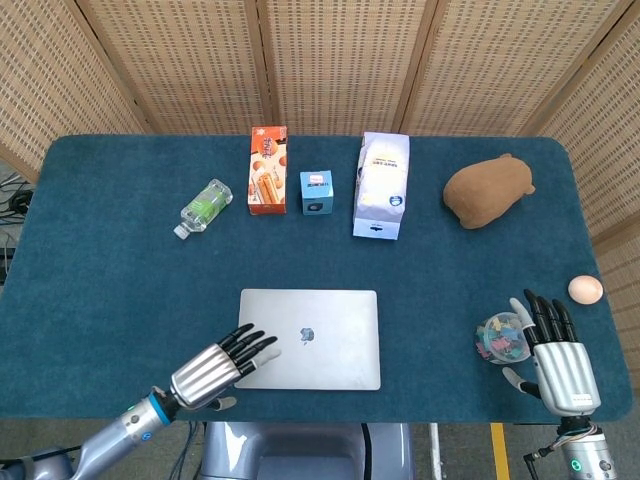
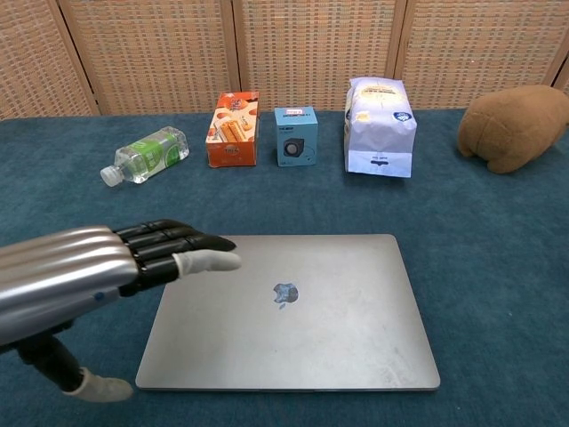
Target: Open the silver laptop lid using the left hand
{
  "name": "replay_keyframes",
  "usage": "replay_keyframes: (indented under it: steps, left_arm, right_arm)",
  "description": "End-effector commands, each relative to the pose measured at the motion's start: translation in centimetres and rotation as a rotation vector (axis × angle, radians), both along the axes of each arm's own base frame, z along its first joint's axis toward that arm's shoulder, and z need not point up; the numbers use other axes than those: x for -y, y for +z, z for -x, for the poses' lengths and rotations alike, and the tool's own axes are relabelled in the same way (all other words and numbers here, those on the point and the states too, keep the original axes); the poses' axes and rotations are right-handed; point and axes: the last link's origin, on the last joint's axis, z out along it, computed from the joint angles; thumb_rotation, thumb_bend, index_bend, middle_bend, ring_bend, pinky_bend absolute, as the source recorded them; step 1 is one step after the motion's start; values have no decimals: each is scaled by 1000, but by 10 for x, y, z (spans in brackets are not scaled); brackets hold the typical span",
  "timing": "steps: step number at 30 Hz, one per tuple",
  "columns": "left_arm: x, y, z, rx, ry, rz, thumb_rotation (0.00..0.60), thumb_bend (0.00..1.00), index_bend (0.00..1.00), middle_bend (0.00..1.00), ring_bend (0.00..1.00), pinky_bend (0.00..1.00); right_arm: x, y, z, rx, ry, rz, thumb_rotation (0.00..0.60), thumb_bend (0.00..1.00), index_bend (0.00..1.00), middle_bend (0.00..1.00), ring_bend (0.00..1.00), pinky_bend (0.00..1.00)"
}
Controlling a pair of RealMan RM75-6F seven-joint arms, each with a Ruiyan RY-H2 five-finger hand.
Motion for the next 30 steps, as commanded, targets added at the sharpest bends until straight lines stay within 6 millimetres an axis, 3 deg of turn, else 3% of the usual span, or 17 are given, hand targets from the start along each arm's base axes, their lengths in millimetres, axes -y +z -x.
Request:
replay_keyframes:
  steps: [1, 15, 30]
  left_arm:
    - [-5, -21, -18, -11, -59, 13, 600, 72, 0, 0, 0, 0]
    - [-15, -74, -48, -24, -68, 62, 600, 113, 0, 0, 0, 0]
    - [-20, -101, -69, -32, -85, 41, 600, 127, 0, 0, 0, 0]
  right_arm:
    - [0, 0, 0, 1, -2, -2, 600, 0, 2, 0, 0, 0]
    - [4, 2, 4, 22, -18, -7, 600, 0, 2, 0, 0, 0]
    - [6, 5, 7, 40, -32, -11, 600, 0, 2, 0, 0, 0]
